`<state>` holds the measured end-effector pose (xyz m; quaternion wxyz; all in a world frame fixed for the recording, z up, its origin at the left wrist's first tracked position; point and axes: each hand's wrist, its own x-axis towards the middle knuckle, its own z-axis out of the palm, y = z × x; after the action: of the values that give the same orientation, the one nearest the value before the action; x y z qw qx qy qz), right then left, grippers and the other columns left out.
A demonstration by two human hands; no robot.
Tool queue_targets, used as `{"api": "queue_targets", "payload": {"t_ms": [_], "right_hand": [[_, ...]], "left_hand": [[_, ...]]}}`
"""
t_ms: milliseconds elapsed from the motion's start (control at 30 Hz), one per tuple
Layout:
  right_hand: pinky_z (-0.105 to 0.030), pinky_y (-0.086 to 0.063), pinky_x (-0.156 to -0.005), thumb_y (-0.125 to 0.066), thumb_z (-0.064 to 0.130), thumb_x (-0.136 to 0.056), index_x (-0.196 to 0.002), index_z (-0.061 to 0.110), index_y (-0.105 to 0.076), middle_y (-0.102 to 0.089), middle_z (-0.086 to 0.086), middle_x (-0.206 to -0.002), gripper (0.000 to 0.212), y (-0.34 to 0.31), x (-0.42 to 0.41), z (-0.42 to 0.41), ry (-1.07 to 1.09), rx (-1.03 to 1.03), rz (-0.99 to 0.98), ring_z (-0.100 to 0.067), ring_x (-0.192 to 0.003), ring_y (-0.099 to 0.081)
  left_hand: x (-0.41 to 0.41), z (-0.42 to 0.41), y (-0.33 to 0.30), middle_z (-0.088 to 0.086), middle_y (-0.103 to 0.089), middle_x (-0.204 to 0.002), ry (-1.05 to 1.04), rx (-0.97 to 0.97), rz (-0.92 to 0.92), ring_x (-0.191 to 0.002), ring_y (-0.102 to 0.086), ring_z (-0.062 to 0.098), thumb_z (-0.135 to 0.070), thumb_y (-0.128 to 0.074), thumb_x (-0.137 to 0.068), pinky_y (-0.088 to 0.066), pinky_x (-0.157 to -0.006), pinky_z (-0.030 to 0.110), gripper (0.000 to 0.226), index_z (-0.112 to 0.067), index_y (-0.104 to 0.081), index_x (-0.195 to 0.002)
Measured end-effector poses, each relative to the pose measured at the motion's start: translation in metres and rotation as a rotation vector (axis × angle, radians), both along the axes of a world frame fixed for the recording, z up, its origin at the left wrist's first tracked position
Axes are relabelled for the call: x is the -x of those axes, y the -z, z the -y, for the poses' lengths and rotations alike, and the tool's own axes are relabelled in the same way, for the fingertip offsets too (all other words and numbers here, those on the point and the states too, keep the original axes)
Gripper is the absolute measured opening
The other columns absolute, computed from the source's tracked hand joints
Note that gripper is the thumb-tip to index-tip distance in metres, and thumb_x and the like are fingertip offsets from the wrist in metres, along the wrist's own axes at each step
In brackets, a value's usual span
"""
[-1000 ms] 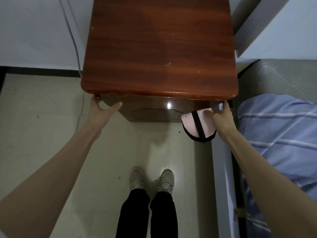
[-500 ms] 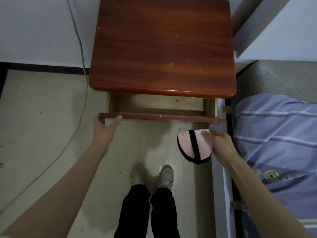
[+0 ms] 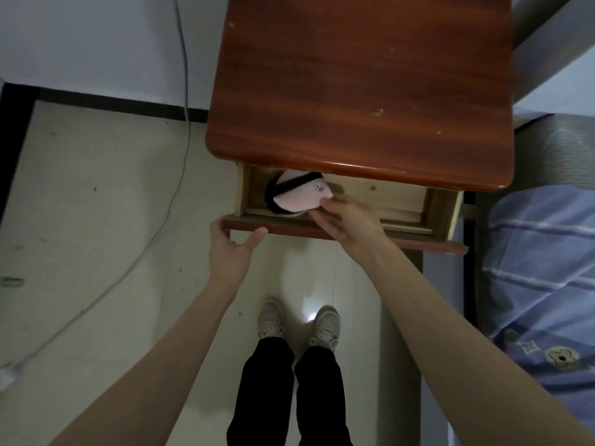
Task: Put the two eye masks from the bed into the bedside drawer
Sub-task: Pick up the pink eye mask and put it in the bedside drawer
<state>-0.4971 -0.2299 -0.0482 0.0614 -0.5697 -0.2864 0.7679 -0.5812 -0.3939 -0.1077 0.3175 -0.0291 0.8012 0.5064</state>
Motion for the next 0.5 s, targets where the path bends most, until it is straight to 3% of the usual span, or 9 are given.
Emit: {"api": "queue_targets", "payload": {"t_ms": [67,200,267,333,400,433,500], "right_hand": [[-0.027,-0.057,-0.077,-0.053,-0.009,-0.084,-0.115,-0.005,-0.054,-0.062,-0.013,-0.102,0.031,0.007,0.018,0.001,0.015,-0.016,0.018,-0.024,-0.094,-0.064],[-0.029,-0.055,-0.084,-0.046,-0.012,-0.085,-0.116,-0.003,-0.054,-0.061,-0.014,-0.113,0.033,0.026,0.05,0.003,-0.01,-0.053,0.126,-0.026,-0.107,-0.061],[-0.028,-0.056,-0.084,-0.047,-0.009,-0.086,-0.121,-0.004,-0.05,-0.059,-0.016,-0.122,0.036,0.034,0.057,0.003,-0.114,-0.028,0.145,-0.028,-0.113,-0.059],[-0.024,-0.057,-0.075,-0.05,-0.005,-0.085,-0.114,-0.002,-0.053,-0.056,-0.021,-0.126,0.029,0.042,0.058,0.002,-0.329,-0.075,0.213,-0.031,-0.117,-0.057],[-0.029,-0.056,-0.079,-0.055,0.004,-0.083,-0.091,0.006,-0.06,-0.064,-0.016,-0.109,0.01,0.041,0.055,0.002,-0.602,-0.306,0.398,-0.03,-0.107,-0.061],[-0.033,-0.053,-0.082,-0.054,0.009,-0.083,-0.089,0.008,-0.063,-0.064,-0.013,-0.1,0.01,0.038,0.049,0.003,-0.712,-0.453,0.46,-0.028,-0.1,-0.061],[-0.033,-0.047,-0.088,-0.052,0.014,-0.087,-0.107,0.009,-0.064,-0.067,-0.012,-0.103,0.024,0.027,0.031,0.01,-0.825,-0.656,0.434,-0.027,-0.099,-0.061]], "left_hand": [[-0.003,-0.002,-0.001,0.004,-0.049,-0.122,-0.007,-0.03,0.009,-0.121,-0.044,0.016,-0.017,-0.073,-0.074,-0.038,-0.104,0.034,0.055,-0.013,-0.038,-0.117],[-0.003,0.0,0.001,0.002,-0.05,-0.124,-0.017,-0.051,0.031,-0.12,-0.045,0.013,-0.021,-0.073,-0.074,-0.038,-0.098,0.029,0.061,-0.014,-0.036,-0.122],[-0.002,0.0,0.001,0.001,-0.049,-0.125,-0.015,-0.049,0.038,-0.118,-0.046,0.011,-0.021,-0.073,-0.074,-0.037,-0.091,0.017,0.064,-0.013,-0.035,-0.124],[-0.002,-0.001,0.0,-0.002,-0.048,-0.121,-0.009,-0.052,0.039,-0.113,-0.045,0.008,-0.018,-0.073,-0.075,-0.035,-0.08,0.003,0.063,-0.013,-0.034,-0.125],[-0.002,-0.002,-0.002,-0.004,-0.047,-0.121,-0.006,-0.046,0.042,-0.115,-0.044,0.007,-0.016,-0.072,-0.075,-0.034,-0.084,0.009,0.064,-0.013,-0.033,-0.127],[-0.002,-0.002,-0.003,-0.004,-0.046,-0.121,-0.002,-0.038,0.043,-0.116,-0.043,0.007,-0.017,-0.072,-0.076,-0.033,-0.088,0.015,0.065,-0.013,-0.033,-0.127],[-0.001,-0.002,-0.005,-0.005,-0.045,-0.121,0.011,-0.015,0.05,-0.115,-0.042,0.006,-0.018,-0.072,-0.076,-0.032,-0.09,0.021,0.066,-0.013,-0.032,-0.128]]}}
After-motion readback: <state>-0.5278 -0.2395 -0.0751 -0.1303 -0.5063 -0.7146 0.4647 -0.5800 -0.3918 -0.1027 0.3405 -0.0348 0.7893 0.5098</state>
